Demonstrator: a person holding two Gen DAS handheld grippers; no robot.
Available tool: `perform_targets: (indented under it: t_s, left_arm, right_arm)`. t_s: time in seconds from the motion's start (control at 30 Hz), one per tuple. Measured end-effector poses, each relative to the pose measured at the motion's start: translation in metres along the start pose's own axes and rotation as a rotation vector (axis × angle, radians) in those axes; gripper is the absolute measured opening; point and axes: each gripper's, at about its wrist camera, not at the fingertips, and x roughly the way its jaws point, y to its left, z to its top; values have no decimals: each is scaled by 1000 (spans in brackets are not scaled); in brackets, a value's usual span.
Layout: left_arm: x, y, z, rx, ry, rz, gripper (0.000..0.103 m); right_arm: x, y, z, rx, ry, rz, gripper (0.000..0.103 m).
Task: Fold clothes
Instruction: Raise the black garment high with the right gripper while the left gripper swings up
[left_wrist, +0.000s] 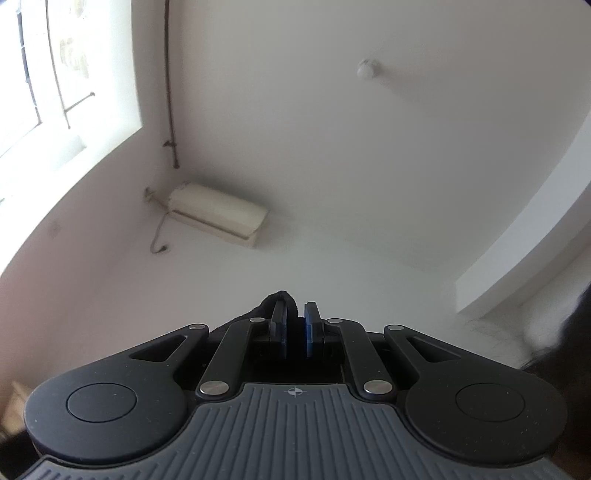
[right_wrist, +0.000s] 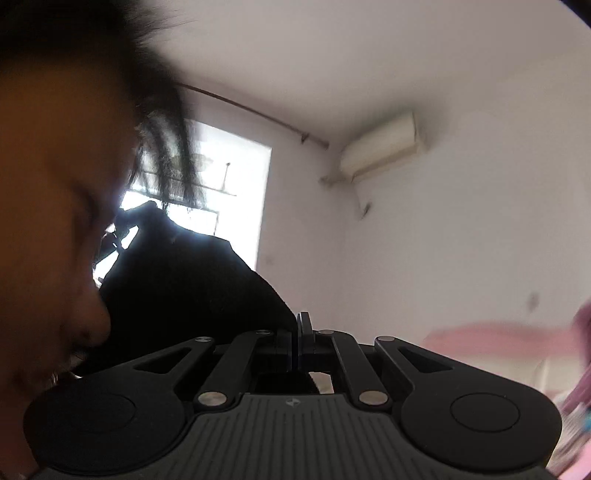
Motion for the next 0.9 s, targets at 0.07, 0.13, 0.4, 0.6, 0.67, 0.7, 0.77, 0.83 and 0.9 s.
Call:
perform_targets:
  t_s: [0.07,0.13,0.4,0.6,0.67,0.7,0.77,0.83,0.9]
  left_arm:
    - [12,11,-16,3,58,60,7]
    - [25,25,-41,24,122,132,7]
    - [66,108,-185,132,421,409,8]
    - [89,162,-283,181,682,571,8]
    - [94,170,-302,215,742,588,8]
    - [97,174,-311,232,772,597,8]
    - [102,182,-330,266,832,614,8]
    - [108,190,-348,301,892,631,8]
    - [94,179,-355,377,918,604,8]
  right_arm:
    - [15,-8,-10,4,42,-25,4]
    - [32,-14,-25,-11,90,-69,4]
    - [136,-48,-141,-111,384,-246,4]
    - [196,-84,-237,-117,590,-274,4]
    - [209,-95,-272,-123,642,-287,4]
    - [218,-101,-292,-123,666,-294,4]
    - [228,-110,-307,-121,708,-307,4]
    - [217,-106,-327,-119,743,-323,4]
    - [214,-105,-339,-119,767,-341,4]
